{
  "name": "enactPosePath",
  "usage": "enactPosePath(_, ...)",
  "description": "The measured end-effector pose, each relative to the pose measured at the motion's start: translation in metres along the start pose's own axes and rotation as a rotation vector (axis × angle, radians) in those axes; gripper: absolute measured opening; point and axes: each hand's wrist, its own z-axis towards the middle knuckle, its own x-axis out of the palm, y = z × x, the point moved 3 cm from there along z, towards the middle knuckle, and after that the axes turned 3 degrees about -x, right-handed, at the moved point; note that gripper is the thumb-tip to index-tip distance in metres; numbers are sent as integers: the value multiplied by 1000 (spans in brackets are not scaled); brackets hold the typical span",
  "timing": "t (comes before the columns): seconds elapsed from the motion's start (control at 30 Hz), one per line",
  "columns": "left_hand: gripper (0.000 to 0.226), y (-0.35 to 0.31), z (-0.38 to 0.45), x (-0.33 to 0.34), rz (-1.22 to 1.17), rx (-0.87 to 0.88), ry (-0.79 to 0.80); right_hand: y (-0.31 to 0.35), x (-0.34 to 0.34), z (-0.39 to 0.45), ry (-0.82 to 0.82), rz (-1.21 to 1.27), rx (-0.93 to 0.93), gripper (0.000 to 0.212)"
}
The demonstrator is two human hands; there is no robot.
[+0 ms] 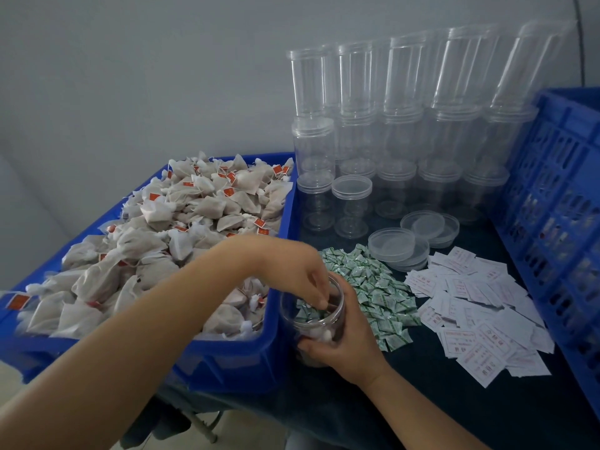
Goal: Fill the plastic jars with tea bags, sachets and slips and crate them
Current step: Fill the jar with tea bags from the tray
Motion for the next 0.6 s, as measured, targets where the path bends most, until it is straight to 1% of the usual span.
enactPosePath(0.07,17,10,-6,-14,-177,80,-75,0,1,0,-11,-1,7,100)
enactPosePath(0.1,13,18,-10,-20,-280,74,-148,-1,1,0,-19,-8,8,100)
enactPosePath(0.17,9,40,-12,-27,-446,26,-352,-3,1,-1,-30,-15,8,100)
enactPosePath(0.23,8,66,-8,-31,-478,-64,-598,-5,1,-1,-32,-19,5,101)
enactPosePath(0.27,8,78,-6,-31,-455,-123,-715,-6,1,-1,-31,-19,3,101)
enactPosePath(0.3,10,90,-5,-31,-421,-187,-813,-7,1,-1,-30,-17,1,101)
enactPosePath(0.37,21,109,-2,-27,-329,-309,-948,-8,1,0,-28,-16,0,101)
enactPosePath(0.4,27,118,0,-24,-291,-358,-986,-8,1,0,-28,-22,-1,101)
enactPosePath(0.47,36,133,5,-14,-224,-446,-1014,-9,2,0,-28,-31,0,102)
enactPosePath(0.6,41,151,17,-2,-43,-516,-911,-9,1,0,-23,-55,-10,103)
